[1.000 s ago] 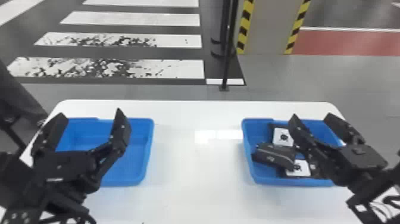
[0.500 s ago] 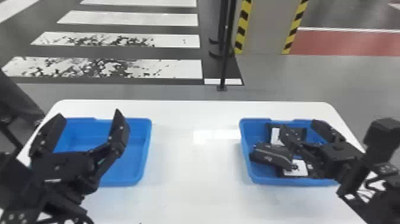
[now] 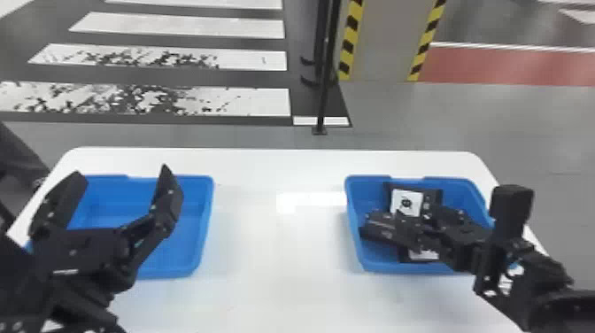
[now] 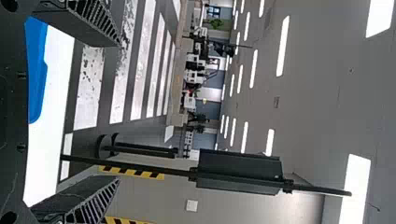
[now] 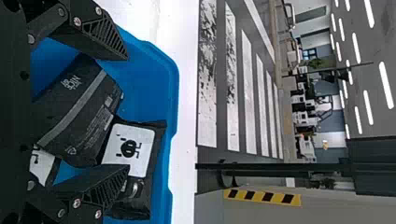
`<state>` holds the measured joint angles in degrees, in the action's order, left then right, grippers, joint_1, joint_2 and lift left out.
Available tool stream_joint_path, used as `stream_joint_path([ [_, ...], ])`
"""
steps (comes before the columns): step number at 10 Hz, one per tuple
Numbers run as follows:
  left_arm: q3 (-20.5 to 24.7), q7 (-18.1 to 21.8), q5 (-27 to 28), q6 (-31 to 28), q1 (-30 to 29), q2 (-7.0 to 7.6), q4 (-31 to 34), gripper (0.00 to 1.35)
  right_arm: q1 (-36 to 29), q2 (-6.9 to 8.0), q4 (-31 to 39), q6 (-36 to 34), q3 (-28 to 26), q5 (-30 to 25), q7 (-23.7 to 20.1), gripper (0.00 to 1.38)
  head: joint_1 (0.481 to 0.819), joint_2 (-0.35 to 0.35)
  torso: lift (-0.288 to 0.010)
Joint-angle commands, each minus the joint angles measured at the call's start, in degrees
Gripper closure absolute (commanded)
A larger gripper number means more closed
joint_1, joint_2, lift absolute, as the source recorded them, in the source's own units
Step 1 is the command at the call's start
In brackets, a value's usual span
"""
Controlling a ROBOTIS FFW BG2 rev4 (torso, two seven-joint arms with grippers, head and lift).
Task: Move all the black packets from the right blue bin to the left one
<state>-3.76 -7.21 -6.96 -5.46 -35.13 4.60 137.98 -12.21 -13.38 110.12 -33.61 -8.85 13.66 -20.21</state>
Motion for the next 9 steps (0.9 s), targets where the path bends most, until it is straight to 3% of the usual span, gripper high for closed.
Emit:
stream_joint_path([
  [1, -0.4, 0.1, 0.0, 0.0, 0.1, 0.15, -0.1, 0.0, 1.8, -0.68, -2.6, -1.7, 1.7, -0.1, -0.2, 0.22, 0.695, -0.074, -0.14],
  [4, -0.4, 0.2, -0.3, 0.1, 0.3, 0.15, -0.5, 0.0, 5.5, -1.73, -7.5, -3.0, 4.7, -0.1, -0.5, 0.23, 0.695, -0.064, -0.14],
  [9, -0.4, 0.3, -0.8, 0.7, 0.3, 0.06, -0.8, 0.0, 8.7, -2.17, -11.5, -5.2, 4.7, -2.8, 0.2, 0.27, 0.695, -0.069, -0.14],
])
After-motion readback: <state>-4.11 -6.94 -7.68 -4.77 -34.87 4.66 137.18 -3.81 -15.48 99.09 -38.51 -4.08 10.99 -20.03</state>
